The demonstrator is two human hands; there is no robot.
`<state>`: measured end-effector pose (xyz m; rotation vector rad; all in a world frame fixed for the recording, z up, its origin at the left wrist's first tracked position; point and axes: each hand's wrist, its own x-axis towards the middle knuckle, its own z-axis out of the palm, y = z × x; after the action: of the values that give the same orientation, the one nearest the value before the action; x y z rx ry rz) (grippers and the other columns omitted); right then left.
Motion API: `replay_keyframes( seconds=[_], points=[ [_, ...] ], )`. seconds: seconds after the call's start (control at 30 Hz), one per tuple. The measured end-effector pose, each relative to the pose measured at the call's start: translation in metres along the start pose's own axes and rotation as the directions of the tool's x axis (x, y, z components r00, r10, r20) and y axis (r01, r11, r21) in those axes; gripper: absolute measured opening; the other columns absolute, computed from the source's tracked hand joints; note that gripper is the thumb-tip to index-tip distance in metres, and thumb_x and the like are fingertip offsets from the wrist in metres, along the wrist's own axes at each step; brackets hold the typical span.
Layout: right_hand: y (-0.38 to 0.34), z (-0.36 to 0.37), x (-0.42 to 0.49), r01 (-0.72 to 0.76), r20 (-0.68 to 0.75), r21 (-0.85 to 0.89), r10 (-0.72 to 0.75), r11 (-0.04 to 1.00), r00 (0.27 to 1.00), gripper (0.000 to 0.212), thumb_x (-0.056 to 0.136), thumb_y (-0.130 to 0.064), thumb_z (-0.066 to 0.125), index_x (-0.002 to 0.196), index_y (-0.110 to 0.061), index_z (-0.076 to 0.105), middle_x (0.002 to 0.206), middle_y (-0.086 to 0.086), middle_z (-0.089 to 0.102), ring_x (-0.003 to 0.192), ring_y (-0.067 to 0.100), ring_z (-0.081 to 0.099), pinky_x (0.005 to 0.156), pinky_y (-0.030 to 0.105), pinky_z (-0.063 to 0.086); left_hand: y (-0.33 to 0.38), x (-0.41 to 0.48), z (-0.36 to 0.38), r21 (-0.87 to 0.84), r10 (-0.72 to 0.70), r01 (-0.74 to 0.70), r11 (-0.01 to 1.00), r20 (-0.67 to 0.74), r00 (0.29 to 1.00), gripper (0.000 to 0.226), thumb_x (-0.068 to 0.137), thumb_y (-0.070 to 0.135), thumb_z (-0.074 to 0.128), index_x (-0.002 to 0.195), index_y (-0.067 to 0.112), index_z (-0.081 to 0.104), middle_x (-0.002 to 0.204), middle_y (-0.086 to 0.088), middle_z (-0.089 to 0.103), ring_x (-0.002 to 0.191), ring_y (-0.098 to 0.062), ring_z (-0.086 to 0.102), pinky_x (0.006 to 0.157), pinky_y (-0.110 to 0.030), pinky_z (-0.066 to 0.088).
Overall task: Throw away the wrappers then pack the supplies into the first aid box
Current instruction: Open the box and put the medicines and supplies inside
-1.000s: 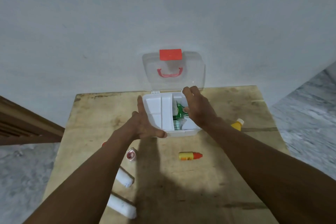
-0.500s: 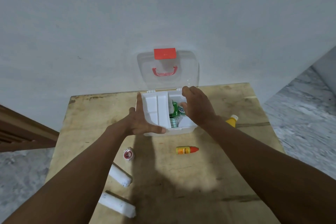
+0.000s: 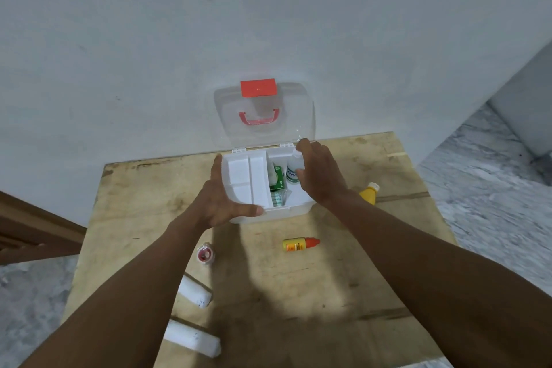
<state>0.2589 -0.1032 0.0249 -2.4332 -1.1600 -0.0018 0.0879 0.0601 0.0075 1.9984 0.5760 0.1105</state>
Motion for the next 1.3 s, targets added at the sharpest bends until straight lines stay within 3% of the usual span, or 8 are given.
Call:
replay_keyframes(
  seconds=[0.17, 0.3, 0.43, 0.6, 0.8, 0.93, 1.1, 1.3],
  points=[
    [0.005, -0.009, -0.008, 0.002, -0.121, 0.189, 0.021, 0.982, 0.992, 0.035, 0.085, -0.011, 0.068, 0.116, -0.002, 0.057, 0.107, 0.017, 0.062, 0.096, 0.034, 0.058, 0.085, 0.041, 0.049, -0.002, -0.007, 0.007, -0.077, -0.028, 0.02, 0.997, -0.105, 0.994, 0.111, 0.053, 0.028, 0.097, 0.134, 0.033, 0.022, 0.115, 0.041, 0.031, 0.108, 0.013, 0.044, 0.083, -0.017, 0.045],
    [0.026, -0.018, -0.023, -0.257, -0.221, 0.2, 0.299, 0.945, 0.928, 0.026, 0.09, -0.016, 0.061, 0.112, -0.004, 0.059, 0.107, 0.019, 0.06, 0.1, 0.038, 0.057, 0.083, 0.041, 0.045, -0.007, -0.016, 0.011, -0.125, -0.021, 0.002, 0.992, -0.146, 0.989, 0.116, 0.052, 0.035, 0.096, 0.143, 0.031, 0.023, 0.113, 0.051, 0.036, 0.111, 0.016, 0.045, 0.087, -0.025, 0.047],
    [0.063, -0.021, -0.046, -0.598, -0.054, -0.039, 0.596, 0.801, 0.801, 0.038, 0.091, -0.026, 0.057, 0.125, -0.01, 0.049, 0.124, 0.019, 0.049, 0.115, 0.038, 0.049, 0.089, 0.044, 0.047, -0.001, -0.025, 0.017, -0.176, -0.005, -0.025, 0.984, -0.167, 0.986, 0.103, 0.057, 0.037, 0.093, 0.139, 0.032, 0.031, 0.123, 0.029, 0.05, 0.116, 0.004, 0.052, 0.089, -0.033, 0.053],
    [0.088, -0.022, -0.058, -0.783, 0.203, 0.056, 0.761, 0.62, 0.617, 0.069, 0.085, -0.04, 0.067, 0.137, -0.013, 0.032, 0.129, 0.023, 0.048, 0.117, 0.043, 0.053, 0.092, 0.043, 0.044, -0.001, -0.035, 0.025, -0.18, -0.012, -0.03, 0.983, -0.229, 0.973, 0.101, 0.06, 0.041, 0.092, 0.14, 0.033, 0.03, 0.126, 0.023, 0.055, 0.115, 0.002, 0.055, 0.087, -0.03, 0.052],
    [0.096, -0.024, -0.06, -0.772, 0.28, 0.136, 0.723, 0.621, 0.631, 0.059, 0.082, -0.032, 0.07, 0.132, -0.016, 0.044, 0.122, 0.018, 0.06, 0.113, 0.039, 0.058, 0.092, 0.046, 0.052, -0.002, -0.038, 0.029, -0.132, -0.024, -0.014, 0.991, -0.286, 0.958, 0.101, 0.063, 0.039, 0.091, 0.143, 0.04, 0.029, 0.129, 0.024, 0.051, 0.119, -0.008, 0.052, 0.091, -0.035, 0.051],
    [0.083, -0.032, -0.07, -0.755, 0.263, 0.333, 0.714, 0.565, 0.649, 0.063, 0.076, -0.03, 0.074, 0.129, -0.027, 0.04, 0.109, 0.012, 0.054, 0.102, 0.039, 0.059, 0.078, 0.055, 0.058, -0.001, -0.041, 0.032, -0.151, -0.069, 0.02, 0.988, -0.327, 0.943, 0.106, 0.065, 0.034, 0.09, 0.148, 0.038, 0.024, 0.13, 0.021, 0.045, 0.119, -0.011, 0.046, 0.087, -0.022, 0.043],
    [0.049, -0.064, -0.059, -0.563, 0.022, 0.532, 0.654, 0.632, 0.756, 0.056, 0.077, -0.033, 0.076, 0.121, -0.029, 0.042, 0.101, 0.004, 0.06, 0.099, 0.033, 0.062, 0.087, 0.049, 0.054, 0.003, -0.044, 0.033, -0.158, -0.073, 0.022, 0.987, -0.33, 0.941, 0.102, 0.067, 0.034, 0.089, 0.147, 0.035, 0.024, 0.126, 0.02, 0.044, 0.117, -0.011, 0.046, 0.082, -0.019, 0.043],
    [-0.01, -0.092, -0.039, -0.254, -0.209, 0.684, 0.517, 0.684, 0.83, 0.05, 0.074, -0.02, 0.078, 0.113, -0.028, 0.049, 0.087, -0.01, 0.064, 0.079, 0.004, 0.062, 0.077, 0.035, 0.055, 0.007, -0.046, 0.032, -0.145, -0.064, 0.017, 0.989, -0.324, 0.944, 0.099, 0.069, 0.034, 0.087, 0.145, 0.036, 0.024, 0.124, 0.018, 0.047, 0.11, -0.012, 0.047, 0.071, -0.016, 0.04]
  ],
)
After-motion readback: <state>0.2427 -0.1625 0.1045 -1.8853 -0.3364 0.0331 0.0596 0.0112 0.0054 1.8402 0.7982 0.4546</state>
